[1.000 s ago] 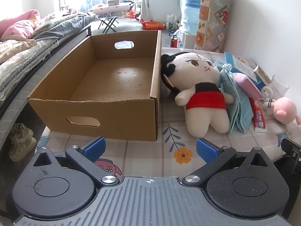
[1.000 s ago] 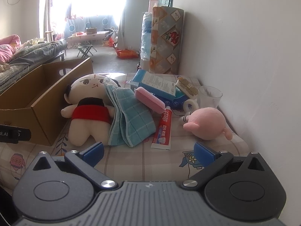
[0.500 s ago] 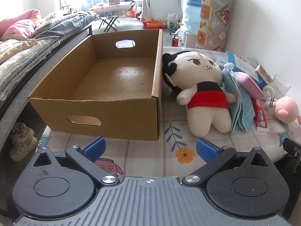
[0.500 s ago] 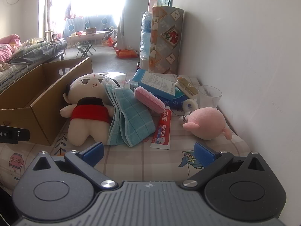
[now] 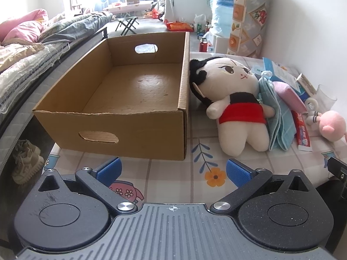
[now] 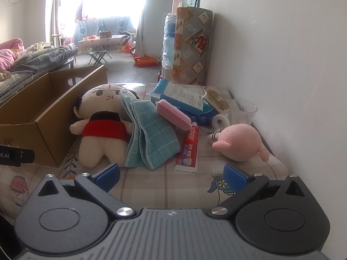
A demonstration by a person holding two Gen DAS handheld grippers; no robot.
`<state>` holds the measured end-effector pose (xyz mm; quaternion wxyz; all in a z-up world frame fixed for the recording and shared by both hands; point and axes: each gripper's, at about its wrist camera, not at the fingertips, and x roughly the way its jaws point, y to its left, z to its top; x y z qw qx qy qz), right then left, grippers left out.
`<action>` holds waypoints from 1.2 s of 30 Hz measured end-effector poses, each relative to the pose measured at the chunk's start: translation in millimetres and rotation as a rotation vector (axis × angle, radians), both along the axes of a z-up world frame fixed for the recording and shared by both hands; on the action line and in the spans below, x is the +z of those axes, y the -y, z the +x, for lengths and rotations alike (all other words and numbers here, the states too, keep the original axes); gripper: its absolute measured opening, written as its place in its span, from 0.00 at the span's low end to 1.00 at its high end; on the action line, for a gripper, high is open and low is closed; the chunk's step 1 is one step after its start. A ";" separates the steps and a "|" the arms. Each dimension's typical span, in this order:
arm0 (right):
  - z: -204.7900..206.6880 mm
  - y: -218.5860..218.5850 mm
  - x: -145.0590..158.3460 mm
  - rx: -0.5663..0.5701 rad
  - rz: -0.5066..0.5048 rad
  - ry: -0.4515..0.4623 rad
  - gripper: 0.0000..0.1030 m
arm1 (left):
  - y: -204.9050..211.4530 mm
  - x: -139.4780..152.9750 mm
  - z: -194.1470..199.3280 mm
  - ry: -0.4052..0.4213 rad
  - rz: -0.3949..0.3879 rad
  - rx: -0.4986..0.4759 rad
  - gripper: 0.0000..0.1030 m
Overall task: Organize soft objects
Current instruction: 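Move both tools toward the blue-green towel and pink sponge on the table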
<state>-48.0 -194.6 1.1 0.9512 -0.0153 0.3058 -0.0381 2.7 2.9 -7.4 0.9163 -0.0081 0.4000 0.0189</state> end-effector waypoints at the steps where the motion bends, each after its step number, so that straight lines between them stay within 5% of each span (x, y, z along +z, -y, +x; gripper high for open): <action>1: 0.1 -0.2 0.2 0.000 -0.001 0.001 1.00 | 0.0 0.1 0.0 0.000 -0.001 0.000 1.00; 23: -22.0 30.3 11.9 -0.128 -0.046 0.025 1.00 | 66.3 3.2 1.7 0.007 -0.015 -0.244 1.00; 36: -28.6 40.8 13.3 -0.160 -0.048 0.017 1.00 | 78.9 3.0 1.8 -0.003 -0.005 -0.278 1.00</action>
